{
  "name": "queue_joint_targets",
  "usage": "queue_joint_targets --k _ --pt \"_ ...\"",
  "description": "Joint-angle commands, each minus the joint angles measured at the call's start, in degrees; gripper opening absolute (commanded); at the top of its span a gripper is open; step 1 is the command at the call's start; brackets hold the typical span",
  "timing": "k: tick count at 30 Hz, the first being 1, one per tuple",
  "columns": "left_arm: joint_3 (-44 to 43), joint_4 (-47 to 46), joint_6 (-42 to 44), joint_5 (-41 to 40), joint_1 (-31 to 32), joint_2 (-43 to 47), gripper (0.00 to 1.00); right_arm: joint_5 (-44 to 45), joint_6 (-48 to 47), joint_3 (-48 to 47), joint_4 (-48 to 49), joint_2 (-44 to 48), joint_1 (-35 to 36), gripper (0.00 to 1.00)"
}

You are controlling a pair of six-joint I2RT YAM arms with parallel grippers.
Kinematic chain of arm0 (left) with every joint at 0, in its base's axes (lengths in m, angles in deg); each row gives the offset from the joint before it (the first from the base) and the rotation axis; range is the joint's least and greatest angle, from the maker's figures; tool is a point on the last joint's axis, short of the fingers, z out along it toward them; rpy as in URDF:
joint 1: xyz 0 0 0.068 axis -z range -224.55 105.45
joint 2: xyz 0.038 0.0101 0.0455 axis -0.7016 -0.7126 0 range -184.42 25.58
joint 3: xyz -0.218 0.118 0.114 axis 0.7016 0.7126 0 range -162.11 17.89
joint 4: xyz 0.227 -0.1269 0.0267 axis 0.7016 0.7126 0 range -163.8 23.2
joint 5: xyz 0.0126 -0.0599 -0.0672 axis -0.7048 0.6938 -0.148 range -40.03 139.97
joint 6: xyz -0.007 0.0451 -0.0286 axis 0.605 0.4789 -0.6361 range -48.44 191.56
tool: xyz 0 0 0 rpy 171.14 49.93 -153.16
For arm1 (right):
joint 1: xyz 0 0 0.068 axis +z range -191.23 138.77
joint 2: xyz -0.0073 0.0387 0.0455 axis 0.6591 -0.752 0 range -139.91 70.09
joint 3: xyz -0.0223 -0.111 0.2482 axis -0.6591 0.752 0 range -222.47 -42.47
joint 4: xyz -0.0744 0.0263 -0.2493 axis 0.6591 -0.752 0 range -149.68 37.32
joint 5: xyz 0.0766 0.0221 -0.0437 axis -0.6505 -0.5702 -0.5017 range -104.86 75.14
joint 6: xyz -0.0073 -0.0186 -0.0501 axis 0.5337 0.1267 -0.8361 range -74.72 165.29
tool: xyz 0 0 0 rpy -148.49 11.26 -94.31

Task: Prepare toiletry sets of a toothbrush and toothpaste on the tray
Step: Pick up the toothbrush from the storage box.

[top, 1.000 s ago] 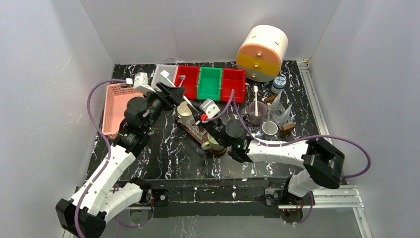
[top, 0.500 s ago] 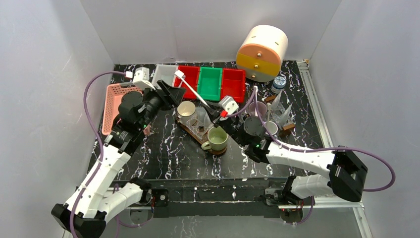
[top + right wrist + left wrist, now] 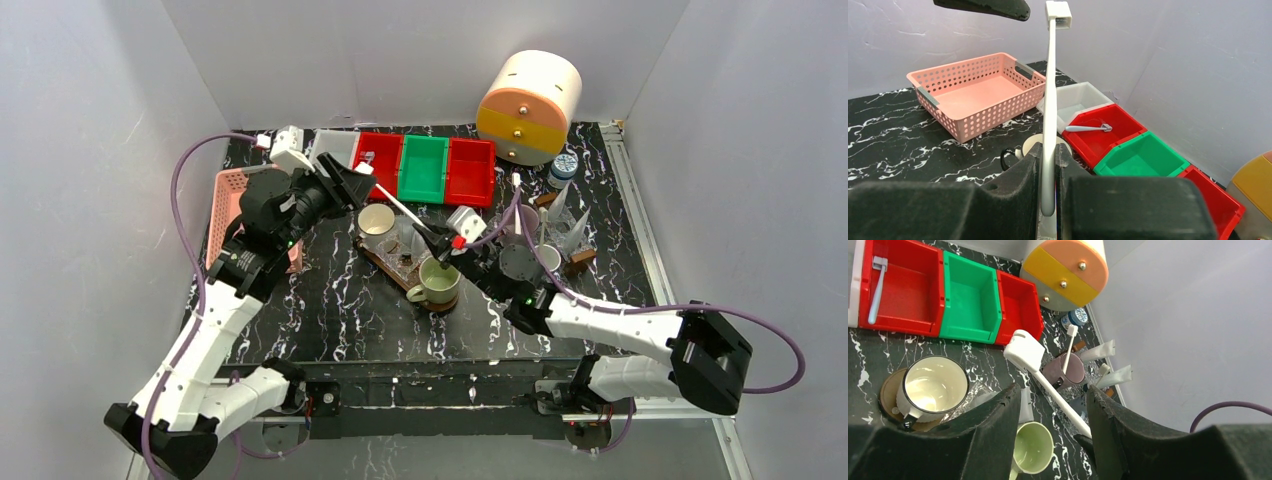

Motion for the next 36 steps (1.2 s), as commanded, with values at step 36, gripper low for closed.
queue_joint_targets --k 36 --pt "-4.57 2.01 -5.29 30.13 -9.53 -9.46 0.2 -11.69 1.3 4.88 8.43 3.71 -3.13 0.01"
